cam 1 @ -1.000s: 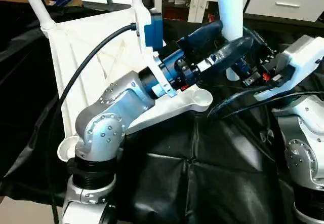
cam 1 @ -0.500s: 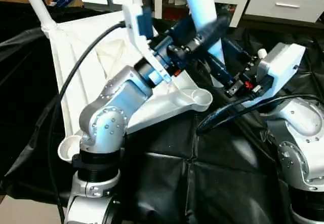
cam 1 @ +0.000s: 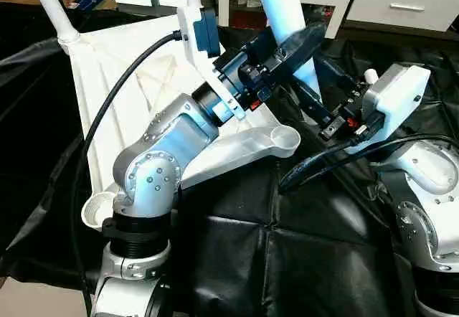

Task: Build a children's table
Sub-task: Insert table leg to table base

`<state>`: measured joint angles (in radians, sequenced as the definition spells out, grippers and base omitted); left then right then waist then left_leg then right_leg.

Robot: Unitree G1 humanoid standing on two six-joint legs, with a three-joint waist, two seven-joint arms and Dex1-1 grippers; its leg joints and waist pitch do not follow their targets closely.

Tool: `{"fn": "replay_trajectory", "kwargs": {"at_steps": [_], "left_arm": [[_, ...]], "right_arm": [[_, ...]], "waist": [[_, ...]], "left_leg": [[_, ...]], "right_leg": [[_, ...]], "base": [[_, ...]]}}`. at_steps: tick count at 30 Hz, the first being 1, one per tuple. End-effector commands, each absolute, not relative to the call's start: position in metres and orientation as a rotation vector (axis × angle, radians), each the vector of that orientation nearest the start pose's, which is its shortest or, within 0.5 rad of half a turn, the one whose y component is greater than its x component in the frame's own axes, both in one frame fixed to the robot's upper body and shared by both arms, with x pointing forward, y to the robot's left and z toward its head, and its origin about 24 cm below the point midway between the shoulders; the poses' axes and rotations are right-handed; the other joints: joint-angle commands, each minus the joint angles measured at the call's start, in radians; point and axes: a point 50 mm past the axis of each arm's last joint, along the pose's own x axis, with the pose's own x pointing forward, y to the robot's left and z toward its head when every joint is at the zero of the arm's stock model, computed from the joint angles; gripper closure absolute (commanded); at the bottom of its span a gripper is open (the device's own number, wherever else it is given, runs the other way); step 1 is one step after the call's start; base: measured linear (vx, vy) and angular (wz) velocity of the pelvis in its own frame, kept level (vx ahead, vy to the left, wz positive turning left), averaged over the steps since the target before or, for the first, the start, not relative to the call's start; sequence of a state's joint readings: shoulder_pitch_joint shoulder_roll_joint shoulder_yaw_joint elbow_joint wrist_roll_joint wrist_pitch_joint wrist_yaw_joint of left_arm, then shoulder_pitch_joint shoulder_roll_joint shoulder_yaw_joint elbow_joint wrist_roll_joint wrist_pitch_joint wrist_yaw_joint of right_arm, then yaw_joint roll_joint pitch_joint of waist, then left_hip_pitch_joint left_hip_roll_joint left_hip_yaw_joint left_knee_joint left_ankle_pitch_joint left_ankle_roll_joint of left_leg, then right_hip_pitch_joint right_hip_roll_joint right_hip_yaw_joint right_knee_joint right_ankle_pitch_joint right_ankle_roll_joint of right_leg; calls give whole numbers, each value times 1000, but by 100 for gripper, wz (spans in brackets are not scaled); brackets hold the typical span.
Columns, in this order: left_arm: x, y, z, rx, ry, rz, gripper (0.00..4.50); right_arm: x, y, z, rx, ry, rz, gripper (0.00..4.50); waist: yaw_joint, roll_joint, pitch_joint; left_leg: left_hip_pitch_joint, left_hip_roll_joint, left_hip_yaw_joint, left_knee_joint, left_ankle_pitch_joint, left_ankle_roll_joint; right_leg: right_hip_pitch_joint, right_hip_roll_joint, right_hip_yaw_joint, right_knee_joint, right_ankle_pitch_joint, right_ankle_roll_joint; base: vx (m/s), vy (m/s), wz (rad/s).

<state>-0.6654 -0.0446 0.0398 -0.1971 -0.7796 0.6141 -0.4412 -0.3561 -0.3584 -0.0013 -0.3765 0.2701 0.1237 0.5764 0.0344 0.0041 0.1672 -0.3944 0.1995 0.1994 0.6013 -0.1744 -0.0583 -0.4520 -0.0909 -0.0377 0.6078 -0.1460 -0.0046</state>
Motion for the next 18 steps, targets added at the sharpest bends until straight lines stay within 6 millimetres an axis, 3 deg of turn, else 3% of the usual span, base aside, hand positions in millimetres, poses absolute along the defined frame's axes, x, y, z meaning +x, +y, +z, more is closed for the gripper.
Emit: {"fn": "replay_trajectory", "kwargs": {"at_steps": [1,12,18], "left_arm": [[289,45,235,-573,-279,-1117,132],[295,50,235,-594,-279,-1080,247],[297,52,235,-601,-281,-1064,282]], "right_arm": [[262,-136,210,-284,-569,759,316],[263,-136,210,-292,-571,745,316],[263,-136,209,-303,-572,735,316]], "waist": [[2,-7,-95],[2,-6,-96],[2,-5,-94]], "left_leg": [[15,11,-6,-59,-130,99],[16,11,-6,-58,-127,101],[15,10,-7,-59,-140,92]], "right_leg": [[73,-18,30,-60,-136,-223],[74,-18,30,-59,-123,-230],[73,-18,29,-61,-147,-222]], "base": [[0,0,0],[0,0,0],[0,0,0]]}}
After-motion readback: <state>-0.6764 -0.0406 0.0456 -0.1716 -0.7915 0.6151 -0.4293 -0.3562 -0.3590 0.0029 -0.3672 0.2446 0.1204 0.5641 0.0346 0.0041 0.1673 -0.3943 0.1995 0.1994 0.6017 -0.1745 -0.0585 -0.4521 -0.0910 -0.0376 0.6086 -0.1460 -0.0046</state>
